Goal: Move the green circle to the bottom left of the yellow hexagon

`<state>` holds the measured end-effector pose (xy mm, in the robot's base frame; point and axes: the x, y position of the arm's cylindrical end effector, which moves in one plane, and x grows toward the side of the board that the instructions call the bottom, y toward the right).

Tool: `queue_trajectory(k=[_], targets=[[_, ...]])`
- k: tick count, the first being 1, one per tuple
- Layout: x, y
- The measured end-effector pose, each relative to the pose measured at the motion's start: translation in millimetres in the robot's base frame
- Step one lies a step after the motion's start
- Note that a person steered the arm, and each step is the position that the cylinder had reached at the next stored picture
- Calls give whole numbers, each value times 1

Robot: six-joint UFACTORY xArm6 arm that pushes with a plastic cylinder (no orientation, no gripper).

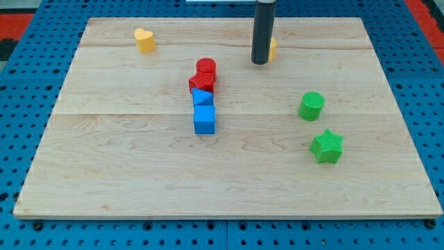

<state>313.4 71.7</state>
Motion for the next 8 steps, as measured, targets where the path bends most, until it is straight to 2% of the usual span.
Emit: queue_trajectory(k=[1,2,3,4,5,6,7,8], targets=[[-3,38],[-38,42],[-38,51],[23,71],[50,138],[118,135],[140,96],[120,10]])
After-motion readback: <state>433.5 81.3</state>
